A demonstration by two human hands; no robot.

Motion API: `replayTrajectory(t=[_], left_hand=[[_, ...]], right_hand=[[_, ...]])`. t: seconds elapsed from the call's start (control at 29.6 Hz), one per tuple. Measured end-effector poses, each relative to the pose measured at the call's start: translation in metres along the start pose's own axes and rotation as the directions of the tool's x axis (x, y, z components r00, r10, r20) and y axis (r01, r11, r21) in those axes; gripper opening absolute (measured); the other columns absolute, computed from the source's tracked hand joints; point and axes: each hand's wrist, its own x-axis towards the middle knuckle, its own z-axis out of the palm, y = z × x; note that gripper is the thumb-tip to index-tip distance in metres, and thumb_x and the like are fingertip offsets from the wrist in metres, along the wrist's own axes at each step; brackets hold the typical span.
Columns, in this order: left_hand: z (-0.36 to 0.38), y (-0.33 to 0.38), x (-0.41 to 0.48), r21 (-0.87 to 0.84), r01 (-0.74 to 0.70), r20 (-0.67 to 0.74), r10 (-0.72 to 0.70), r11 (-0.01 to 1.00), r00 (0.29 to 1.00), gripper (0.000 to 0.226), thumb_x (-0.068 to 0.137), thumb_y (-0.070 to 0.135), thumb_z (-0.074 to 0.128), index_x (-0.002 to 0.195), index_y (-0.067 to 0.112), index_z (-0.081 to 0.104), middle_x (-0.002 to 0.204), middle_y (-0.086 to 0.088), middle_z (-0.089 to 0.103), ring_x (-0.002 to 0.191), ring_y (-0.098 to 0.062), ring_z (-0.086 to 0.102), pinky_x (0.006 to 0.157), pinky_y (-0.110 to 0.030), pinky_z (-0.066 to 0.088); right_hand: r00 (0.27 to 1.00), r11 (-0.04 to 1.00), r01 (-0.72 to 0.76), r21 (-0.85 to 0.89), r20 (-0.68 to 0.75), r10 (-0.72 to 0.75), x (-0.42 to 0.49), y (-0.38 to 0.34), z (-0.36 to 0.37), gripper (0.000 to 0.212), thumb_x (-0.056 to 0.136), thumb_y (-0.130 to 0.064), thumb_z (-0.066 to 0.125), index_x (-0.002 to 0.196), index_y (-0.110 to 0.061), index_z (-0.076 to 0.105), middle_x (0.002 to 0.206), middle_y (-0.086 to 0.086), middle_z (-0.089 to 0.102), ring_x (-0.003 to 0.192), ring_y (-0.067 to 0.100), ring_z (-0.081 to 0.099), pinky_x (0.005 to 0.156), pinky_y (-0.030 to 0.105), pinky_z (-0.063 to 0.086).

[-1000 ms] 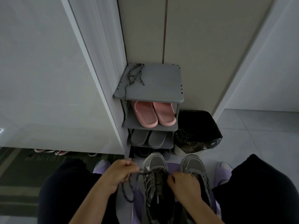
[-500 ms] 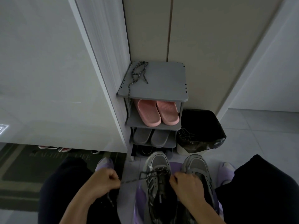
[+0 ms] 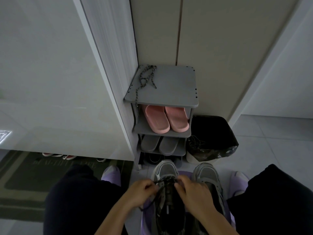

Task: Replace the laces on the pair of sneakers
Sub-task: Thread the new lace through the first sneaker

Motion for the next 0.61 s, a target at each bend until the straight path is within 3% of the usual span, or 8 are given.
replayTrajectory(t=[0.07, 0.17, 0.27, 0.34, 0.37, 0.44, 0.51, 0.61], left_hand=[[0.000, -0.001, 0.005, -0.035, -0.016, -0.104, 0.013, 0.999, 0.994, 0.022, 0.089, 0.021, 0.056, 0.069, 0.028, 0.053, 0.069, 0.005, 0.055, 0.062, -0.007, 0.051, 0.068, -0.029, 0.046], [0.007, 0.001, 0.013, 0.112, -0.099, -0.213, 0.121, 0.989, 0.969, 0.010, 0.084, 0.018, 0.060, 0.082, 0.025, 0.053, 0.087, 0.002, 0.055, 0.068, -0.001, 0.049, 0.062, -0.008, 0.037], [0.009, 0.001, 0.019, 0.221, -0.146, -0.181, 0.188, 0.964, 0.965, 0.010, 0.082, 0.015, 0.059, 0.093, 0.013, 0.059, 0.094, -0.004, 0.053, 0.080, -0.011, 0.050, 0.066, -0.014, 0.033], [0.002, 0.003, 0.019, 0.305, -0.145, -0.125, 0.190, 0.941, 0.974, 0.003, 0.080, 0.015, 0.057, 0.081, 0.017, 0.058, 0.088, -0.004, 0.053, 0.086, -0.018, 0.053, 0.065, -0.020, 0.029], [-0.002, 0.003, 0.018, 0.310, -0.149, -0.098, 0.187, 0.939, 0.977, 0.010, 0.077, 0.016, 0.057, 0.072, 0.023, 0.052, 0.083, -0.001, 0.052, 0.085, -0.021, 0.054, 0.063, -0.022, 0.029], [-0.009, 0.002, 0.015, 0.267, -0.109, -0.086, 0.136, 0.957, 0.987, 0.025, 0.074, 0.020, 0.057, 0.063, 0.030, 0.037, 0.071, 0.008, 0.047, 0.078, -0.018, 0.052, 0.061, -0.022, 0.033], [-0.018, 0.006, 0.010, 0.155, -0.056, -0.145, 0.078, 0.986, 0.986, 0.021, 0.071, 0.026, 0.057, 0.066, 0.032, 0.038, 0.068, 0.010, 0.049, 0.073, -0.013, 0.050, 0.070, -0.028, 0.041], [-0.031, 0.026, 0.002, -0.243, -0.077, -0.235, 0.018, 0.967, 0.972, 0.016, 0.083, 0.009, 0.060, 0.081, 0.022, 0.051, 0.072, 0.002, 0.055, 0.067, -0.009, 0.050, 0.064, -0.016, 0.045]], right_hand=[[0.995, 0.996, 0.087, 0.021, -0.047, -0.086, 0.005, -0.004, 0.000, 0.031, 0.095, -0.038, 0.039, 0.125, -0.031, 0.046, 0.109, -0.004, 0.064, 0.106, 0.017, 0.058, 0.096, 0.033, 0.038], [0.987, 0.983, 0.161, -0.090, -0.009, -0.162, 0.015, -0.015, -0.004, 0.029, 0.093, -0.027, 0.043, 0.120, -0.025, 0.054, 0.119, 0.000, 0.052, 0.115, 0.020, 0.046, 0.101, 0.033, 0.030], [0.984, 0.974, 0.177, -0.144, 0.043, -0.173, 0.024, -0.025, -0.003, 0.026, 0.092, -0.019, 0.043, 0.114, -0.018, 0.057, 0.118, 0.005, 0.051, 0.113, 0.024, 0.045, 0.096, 0.033, 0.031], [0.977, 0.975, 0.209, -0.072, 0.054, -0.205, 0.027, -0.025, -0.004, 0.024, 0.090, -0.020, 0.046, 0.110, -0.018, 0.059, 0.111, 0.003, 0.051, 0.111, 0.021, 0.046, 0.091, 0.029, 0.031], [0.972, 0.974, 0.227, -0.015, 0.068, -0.226, 0.026, -0.025, -0.005, 0.023, 0.088, -0.022, 0.048, 0.108, -0.020, 0.060, 0.104, 0.000, 0.049, 0.110, 0.020, 0.046, 0.086, 0.026, 0.030], [0.953, 0.957, 0.282, 0.067, 0.093, -0.287, 0.022, -0.026, -0.008, 0.022, 0.087, -0.023, 0.051, 0.106, -0.019, 0.061, 0.095, -0.005, 0.041, 0.107, 0.019, 0.046, 0.079, 0.023, 0.026], [0.926, 0.927, 0.353, 0.123, 0.097, -0.365, 0.018, -0.028, -0.010, 0.022, 0.086, -0.021, 0.053, 0.105, -0.017, 0.062, 0.096, -0.002, 0.046, 0.104, 0.021, 0.048, 0.078, 0.024, 0.026], [0.931, 0.885, 0.334, 0.324, 0.032, -0.363, 0.021, -0.030, -0.011, 0.029, 0.086, -0.018, 0.054, 0.114, -0.019, 0.060, 0.106, 0.002, 0.058, 0.100, 0.015, 0.053, 0.081, 0.022, 0.037]])
